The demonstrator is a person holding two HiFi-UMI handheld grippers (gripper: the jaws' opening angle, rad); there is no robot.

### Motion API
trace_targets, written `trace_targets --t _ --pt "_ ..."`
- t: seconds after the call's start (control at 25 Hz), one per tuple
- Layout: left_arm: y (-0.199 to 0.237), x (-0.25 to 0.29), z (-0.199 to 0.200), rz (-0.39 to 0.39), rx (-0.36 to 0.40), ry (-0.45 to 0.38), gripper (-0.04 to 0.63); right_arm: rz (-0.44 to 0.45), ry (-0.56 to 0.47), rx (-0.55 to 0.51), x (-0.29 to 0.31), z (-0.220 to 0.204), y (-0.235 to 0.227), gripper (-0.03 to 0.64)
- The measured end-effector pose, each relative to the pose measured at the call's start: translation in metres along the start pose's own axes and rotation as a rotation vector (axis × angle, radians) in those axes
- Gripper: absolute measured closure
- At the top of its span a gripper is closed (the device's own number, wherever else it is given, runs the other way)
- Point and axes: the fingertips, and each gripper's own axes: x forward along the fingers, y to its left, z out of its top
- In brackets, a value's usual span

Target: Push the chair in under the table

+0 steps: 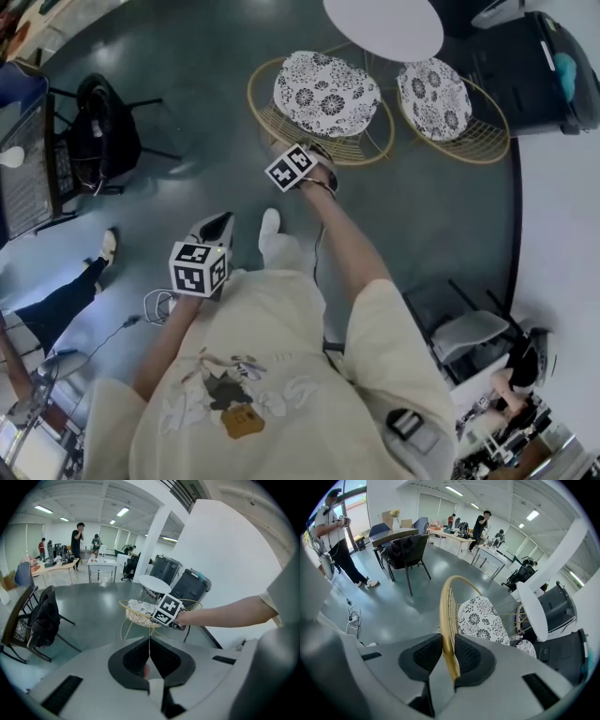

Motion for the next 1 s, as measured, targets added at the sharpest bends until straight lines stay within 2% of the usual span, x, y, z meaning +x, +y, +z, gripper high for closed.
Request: trace_targets --t 0.2,0.56,0.8,1.0 --pt "0.01 -0.015 -0.01 0.039 -0.024 -0.002 0.584 -0.009 -0.015 -0.007 0.008 0.023 -0.006 0.534" --pt "0.041 -0.043 -0.028 0.13 -0.111 -0.004 0.584 -0.003 -0.054 0.067 0.025 0.082 -0.02 0.534" --pt "0.048 -0.043 -0.026 0.134 -0.139 -0.011 0.584 -0.001 -0.054 0.101 0.033 0.107 -0.027 0.534" --pt "0.049 -0.039 -0.024 0.12 -0.146 -0.014 0.584 -0.015 -0.064 0.115 0.032 0.11 -0.027 0.537"
